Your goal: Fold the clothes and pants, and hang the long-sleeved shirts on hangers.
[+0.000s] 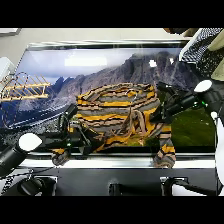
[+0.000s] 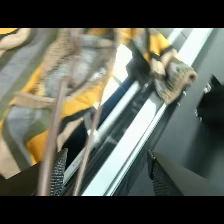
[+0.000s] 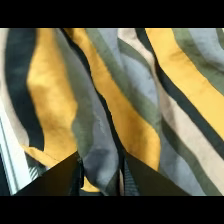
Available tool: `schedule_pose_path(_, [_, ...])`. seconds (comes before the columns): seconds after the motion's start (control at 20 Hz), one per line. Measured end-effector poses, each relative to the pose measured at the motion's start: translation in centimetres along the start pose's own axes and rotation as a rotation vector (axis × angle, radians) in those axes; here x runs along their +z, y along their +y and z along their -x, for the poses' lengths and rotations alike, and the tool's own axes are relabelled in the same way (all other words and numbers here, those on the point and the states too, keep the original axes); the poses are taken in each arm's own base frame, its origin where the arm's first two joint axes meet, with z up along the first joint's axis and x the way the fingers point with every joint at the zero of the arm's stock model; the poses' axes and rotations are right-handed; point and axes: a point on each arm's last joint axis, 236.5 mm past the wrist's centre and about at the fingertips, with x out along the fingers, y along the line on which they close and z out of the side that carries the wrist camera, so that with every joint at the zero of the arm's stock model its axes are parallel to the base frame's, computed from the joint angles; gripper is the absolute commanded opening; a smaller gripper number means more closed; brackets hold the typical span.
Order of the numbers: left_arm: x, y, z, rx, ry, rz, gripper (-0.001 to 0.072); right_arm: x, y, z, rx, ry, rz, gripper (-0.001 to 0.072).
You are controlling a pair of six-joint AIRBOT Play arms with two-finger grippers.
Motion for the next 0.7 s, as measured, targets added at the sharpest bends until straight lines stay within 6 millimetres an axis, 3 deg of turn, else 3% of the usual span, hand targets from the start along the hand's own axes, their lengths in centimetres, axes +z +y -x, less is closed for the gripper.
schedule_pose_path(0.1, [0.3,1.3,0.4,0.034,-0.012,0.084,0.0652,0.0,0.6,0.9,-0.026,0.016,0.027,0.0023])
schedule_pose_path(0.5, [-1.0,10.5,5.1,0.321,-0.021,0.463,0.0651,0.8,3.3,3.5,-0.085,0.037,0.08,0.0023])
schedule_pose_path(0.7, [-0.8,11.3,5.1,0.351,-0.056,0.567,0.0651,1.1,4.3,4.4,-0.116,0.038,0.094,0.0024])
